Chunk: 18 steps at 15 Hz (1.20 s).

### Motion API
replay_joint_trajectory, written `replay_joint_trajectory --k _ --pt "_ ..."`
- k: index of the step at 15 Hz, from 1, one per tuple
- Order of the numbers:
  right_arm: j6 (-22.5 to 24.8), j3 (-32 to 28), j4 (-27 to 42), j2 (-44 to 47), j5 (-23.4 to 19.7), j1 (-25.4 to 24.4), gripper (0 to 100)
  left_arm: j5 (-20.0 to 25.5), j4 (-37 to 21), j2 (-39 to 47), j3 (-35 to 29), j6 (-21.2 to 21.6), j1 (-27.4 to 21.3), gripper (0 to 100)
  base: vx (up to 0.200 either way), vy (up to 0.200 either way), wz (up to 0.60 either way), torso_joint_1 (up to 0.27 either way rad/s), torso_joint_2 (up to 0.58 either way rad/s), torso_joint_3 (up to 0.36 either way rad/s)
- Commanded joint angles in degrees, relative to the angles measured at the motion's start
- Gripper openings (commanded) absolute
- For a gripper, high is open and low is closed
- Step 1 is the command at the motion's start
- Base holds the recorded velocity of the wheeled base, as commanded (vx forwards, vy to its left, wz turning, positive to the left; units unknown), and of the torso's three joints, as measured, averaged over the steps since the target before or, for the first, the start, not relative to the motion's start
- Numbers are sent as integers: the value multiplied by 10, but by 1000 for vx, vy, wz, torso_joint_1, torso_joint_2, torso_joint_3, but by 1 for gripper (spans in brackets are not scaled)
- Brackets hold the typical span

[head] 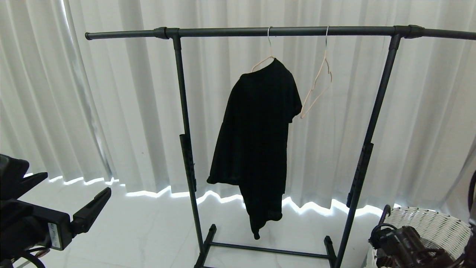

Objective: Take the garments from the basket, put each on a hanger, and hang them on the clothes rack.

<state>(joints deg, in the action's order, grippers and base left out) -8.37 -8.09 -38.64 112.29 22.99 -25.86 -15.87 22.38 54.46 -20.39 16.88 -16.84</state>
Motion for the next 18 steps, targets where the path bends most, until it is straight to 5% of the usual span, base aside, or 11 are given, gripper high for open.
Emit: replay_joint_trajectory --k 1,5,7,12,16,18 --pt "43 -4 68 -175 -37 -36 0 1 0 3 -14 0 -19 100 0 0 0 0 0 0" --pt "49 -250 379 -319 -125 -36 0 1 0 36 -70 -1 -24 100 0 0 0 0 0 0" --pt "49 -355 459 -339 -147 -37 0 1 0 59 -103 -2 -46 100 0 0 0 0 0 0" --pt "49 -537 546 -350 -147 -56 0 1 0 151 -198 -6 -104 100 0 0 0 0 0 0" --pt "50 -601 560 -341 -148 -92 0 2 0 195 -205 -17 -164 100 0 0 0 0 0 0" --pt "49 -622 555 -327 -172 -104 0 22 1 210 -204 -76 -206 100 0 0 0 0 0 0"
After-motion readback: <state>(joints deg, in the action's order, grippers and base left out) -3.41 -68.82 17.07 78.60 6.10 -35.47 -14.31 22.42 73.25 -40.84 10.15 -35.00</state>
